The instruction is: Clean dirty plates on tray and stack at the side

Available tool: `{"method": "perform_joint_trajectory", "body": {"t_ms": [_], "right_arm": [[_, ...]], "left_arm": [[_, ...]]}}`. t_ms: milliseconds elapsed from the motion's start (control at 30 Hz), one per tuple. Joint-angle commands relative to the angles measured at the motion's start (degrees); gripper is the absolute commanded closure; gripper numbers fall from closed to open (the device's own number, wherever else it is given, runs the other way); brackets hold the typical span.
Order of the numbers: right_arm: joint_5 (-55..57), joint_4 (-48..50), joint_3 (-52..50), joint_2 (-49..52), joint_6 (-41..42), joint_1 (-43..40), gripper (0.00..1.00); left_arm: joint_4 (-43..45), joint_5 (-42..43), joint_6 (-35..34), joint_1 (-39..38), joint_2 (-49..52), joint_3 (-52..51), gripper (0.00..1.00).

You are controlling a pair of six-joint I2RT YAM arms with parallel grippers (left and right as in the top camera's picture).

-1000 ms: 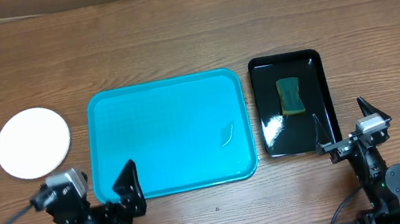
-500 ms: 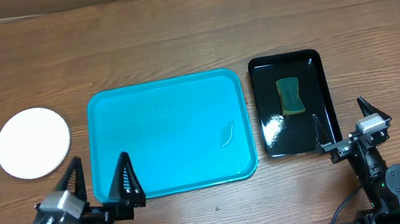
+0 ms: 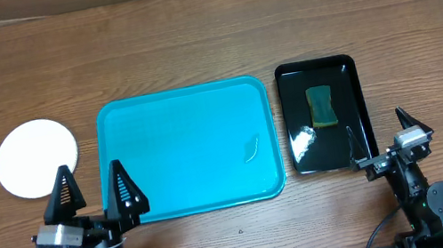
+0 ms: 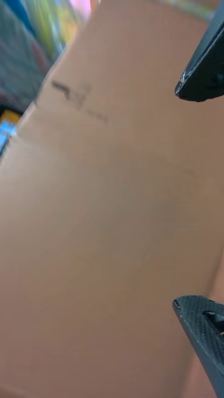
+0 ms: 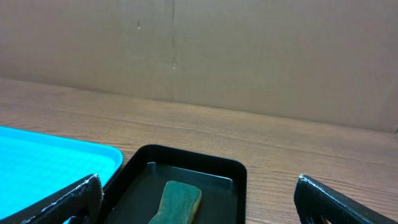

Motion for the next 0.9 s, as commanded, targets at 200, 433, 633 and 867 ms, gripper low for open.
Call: {"method": "perform_joint_trajectory", "body": {"t_ms": [200,433,633,867], "right_arm": [[0.4,0.3,-0.6,-0.7,-0.2,-0.4,0.00],[0.3,0.3,-0.6,-0.7,-0.2,-0.4,0.00],[0.4,0.3,-0.6,-0.7,-0.2,-0.4,0.00],[0.3,0.3,-0.6,-0.7,-0.2,-0.4,0.00]], "left_arm": [[-0.4,-3.8,-1.2,-0.4,-0.8,-8.9,0.00],[-8.1,-4.3,-0.9,-0.4,-0.8,-10.9,0.00],[-16.5,-4.2,0.1,-1.5,-0.8,-12.8,0.00],[-16.3,-3.1,12.6,-2.3,-0.8,-12.8,0.00]]}}
